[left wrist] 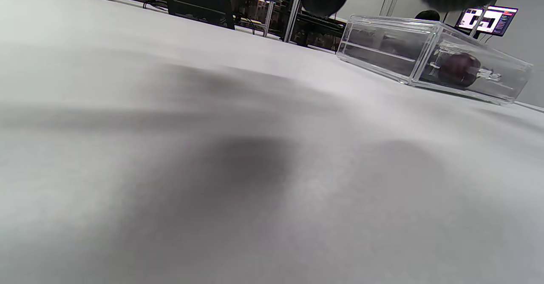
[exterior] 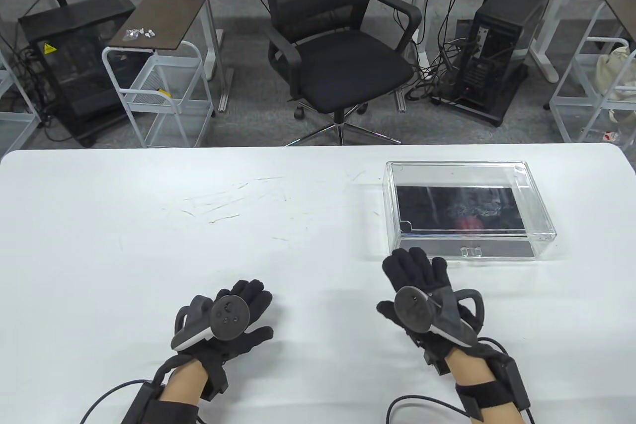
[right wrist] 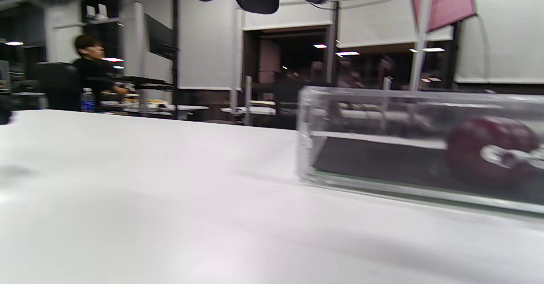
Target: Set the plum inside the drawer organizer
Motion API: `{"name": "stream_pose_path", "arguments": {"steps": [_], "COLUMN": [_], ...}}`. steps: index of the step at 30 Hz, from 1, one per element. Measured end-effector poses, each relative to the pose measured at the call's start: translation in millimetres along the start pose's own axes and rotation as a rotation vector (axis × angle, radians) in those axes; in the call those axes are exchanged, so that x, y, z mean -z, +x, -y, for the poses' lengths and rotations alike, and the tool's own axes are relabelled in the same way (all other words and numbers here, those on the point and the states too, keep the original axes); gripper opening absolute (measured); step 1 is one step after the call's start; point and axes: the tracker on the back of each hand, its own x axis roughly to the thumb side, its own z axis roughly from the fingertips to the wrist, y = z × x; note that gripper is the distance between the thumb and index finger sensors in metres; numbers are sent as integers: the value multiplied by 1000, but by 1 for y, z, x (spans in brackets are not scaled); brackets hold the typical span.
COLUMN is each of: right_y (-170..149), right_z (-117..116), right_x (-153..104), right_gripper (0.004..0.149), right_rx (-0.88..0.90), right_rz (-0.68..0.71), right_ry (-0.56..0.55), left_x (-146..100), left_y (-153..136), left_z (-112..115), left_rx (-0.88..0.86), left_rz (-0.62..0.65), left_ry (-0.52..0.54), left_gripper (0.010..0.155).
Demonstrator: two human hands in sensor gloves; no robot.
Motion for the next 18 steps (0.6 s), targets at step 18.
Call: {"name": "stream_pose_path", "arguments": {"steps": [18], "right_y": [18], "right_z": [-58], "right_x": [-13], "right_gripper": [80], "right_rx": [-135], "right_rz": [112], "right_ry": [150], "left_x": [-1], "left_y": [2], "left_z": [3], "left_rx": [0], "left_rz": [26], "left_ry": [5], "left_gripper": [75]}}
